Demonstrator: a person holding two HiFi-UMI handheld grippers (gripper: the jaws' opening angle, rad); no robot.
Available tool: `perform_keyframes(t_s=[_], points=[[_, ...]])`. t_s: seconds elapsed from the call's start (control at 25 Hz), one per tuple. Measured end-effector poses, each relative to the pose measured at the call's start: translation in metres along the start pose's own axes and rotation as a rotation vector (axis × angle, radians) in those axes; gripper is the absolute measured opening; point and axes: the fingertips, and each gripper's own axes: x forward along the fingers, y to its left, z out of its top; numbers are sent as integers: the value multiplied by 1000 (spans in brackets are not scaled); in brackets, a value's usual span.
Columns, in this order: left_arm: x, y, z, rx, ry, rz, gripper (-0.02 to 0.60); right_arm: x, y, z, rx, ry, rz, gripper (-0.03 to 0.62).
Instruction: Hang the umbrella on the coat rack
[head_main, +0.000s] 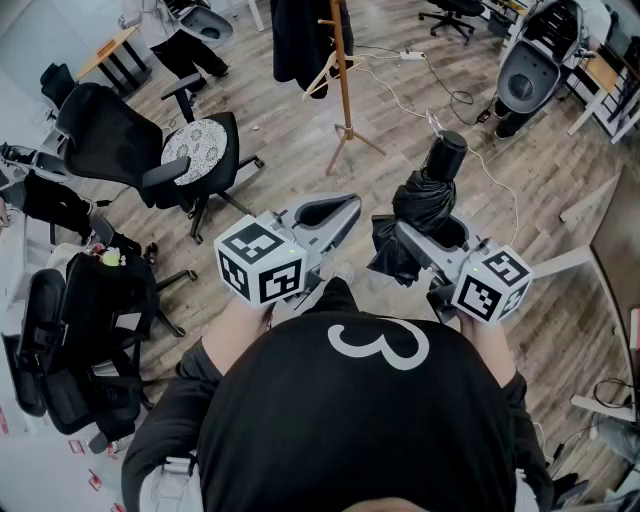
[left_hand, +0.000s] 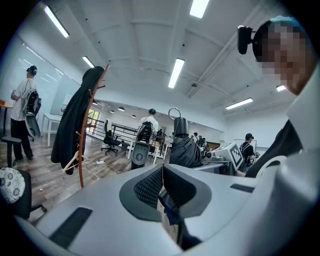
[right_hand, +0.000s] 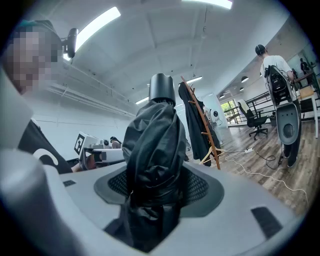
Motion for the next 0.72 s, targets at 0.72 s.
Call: perform_keyframes(t_s=[0.72], points=[[18, 79, -5, 14, 4, 29, 18, 69, -35, 5, -18, -3, 6, 281]])
